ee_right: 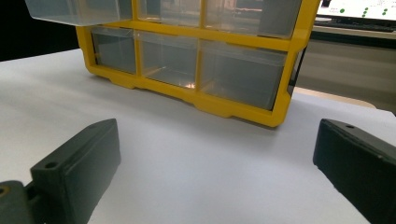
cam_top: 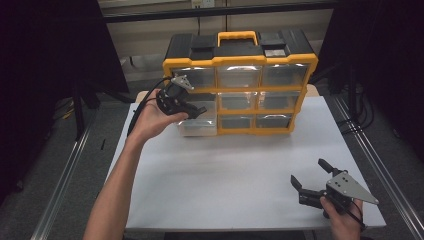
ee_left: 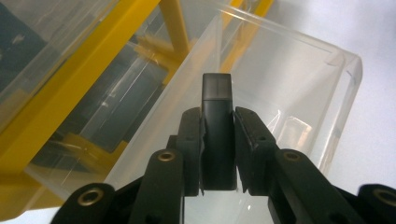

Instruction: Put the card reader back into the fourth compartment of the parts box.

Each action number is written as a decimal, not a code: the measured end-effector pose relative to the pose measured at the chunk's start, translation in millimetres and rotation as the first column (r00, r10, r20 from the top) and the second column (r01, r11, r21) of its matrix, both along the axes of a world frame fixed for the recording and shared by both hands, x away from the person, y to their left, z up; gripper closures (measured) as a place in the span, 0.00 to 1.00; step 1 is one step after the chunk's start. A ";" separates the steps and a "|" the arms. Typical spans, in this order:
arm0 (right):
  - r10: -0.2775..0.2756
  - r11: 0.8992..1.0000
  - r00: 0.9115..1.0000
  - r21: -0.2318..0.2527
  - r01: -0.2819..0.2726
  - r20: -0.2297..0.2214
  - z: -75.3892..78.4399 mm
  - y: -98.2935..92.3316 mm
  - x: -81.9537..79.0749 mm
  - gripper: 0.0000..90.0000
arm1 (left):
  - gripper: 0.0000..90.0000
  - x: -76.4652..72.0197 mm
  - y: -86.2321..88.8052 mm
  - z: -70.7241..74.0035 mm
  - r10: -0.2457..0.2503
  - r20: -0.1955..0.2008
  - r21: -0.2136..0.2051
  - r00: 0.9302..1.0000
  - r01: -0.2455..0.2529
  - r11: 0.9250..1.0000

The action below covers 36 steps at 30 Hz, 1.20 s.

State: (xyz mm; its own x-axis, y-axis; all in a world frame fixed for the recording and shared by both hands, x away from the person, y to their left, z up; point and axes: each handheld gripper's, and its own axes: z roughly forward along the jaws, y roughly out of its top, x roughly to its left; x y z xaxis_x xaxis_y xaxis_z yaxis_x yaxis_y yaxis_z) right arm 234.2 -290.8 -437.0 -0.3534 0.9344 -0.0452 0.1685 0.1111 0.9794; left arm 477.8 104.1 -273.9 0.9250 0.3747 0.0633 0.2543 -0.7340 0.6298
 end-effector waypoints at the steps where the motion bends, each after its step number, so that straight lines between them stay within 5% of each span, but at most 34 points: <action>1: 0.000 1.000 1.000 0.000 0.000 0.000 0.0 0.0 0.0 0.01 | 0.77 -0.4 -0.2 0.4 0.007 0.005 -0.005 1.000 -0.007 1.000; 12: 0.005 1.000 1.000 -0.003 -0.005 0.006 -0.1 0.2 -0.1 0.01 | 0.43 -3.8 9.1 6.7 0.066 0.071 -0.088 0.995 -0.059 0.994; 23: -0.006 1.000 1.000 0.003 0.006 -0.005 -2.2 -2.5 1.3 0.01 | 0.12 -10.1 19.8 2.7 0.125 0.119 -0.194 0.985 -0.101 0.976; 26: -0.008 1.000 1.000 0.007 0.008 -0.006 -2.6 -3.5 1.1 0.01 | 0.10 -14.2 20.2 0.9 0.162 0.121 -0.264 0.979 -0.126 0.956; 30: -0.005 1.000 1.000 0.008 0.005 -0.005 -2.7 -3.6 0.8 0.01 | 0.06 -18.6 19.7 1.4 0.181 0.142 -0.302 0.973 -0.131 0.944; 32: -0.009 1.000 1.000 0.005 0.009 -0.001 -2.3 -3.9 0.3 0.01 | 0.05 -21.3 20.5 1.7 0.186 0.130 -0.339 0.974 -0.132 0.931; 34: -0.011 1.000 1.000 0.004 0.011 -0.003 -2.1 -3.8 0.0 0.01 | 0.05 -24.8 20.4 0.5 0.186 0.143 -0.346 0.972 -0.127 0.930; 36: -0.012 1.000 1.000 0.003 0.012 -0.005 -2.2 -3.3 0.1 0.01 | 0.05 -28.3 19.7 -1.9 0.214 0.167 -0.355 0.962 -0.144 0.924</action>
State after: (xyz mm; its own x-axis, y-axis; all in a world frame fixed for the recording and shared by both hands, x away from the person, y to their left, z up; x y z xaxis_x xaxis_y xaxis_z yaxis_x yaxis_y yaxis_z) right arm 234.3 -294.1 -439.2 -0.3426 0.9386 -0.0409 0.1748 0.1065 0.9788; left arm 449.5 123.7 -275.8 0.8218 0.5642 0.0795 0.2056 -0.4238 0.8821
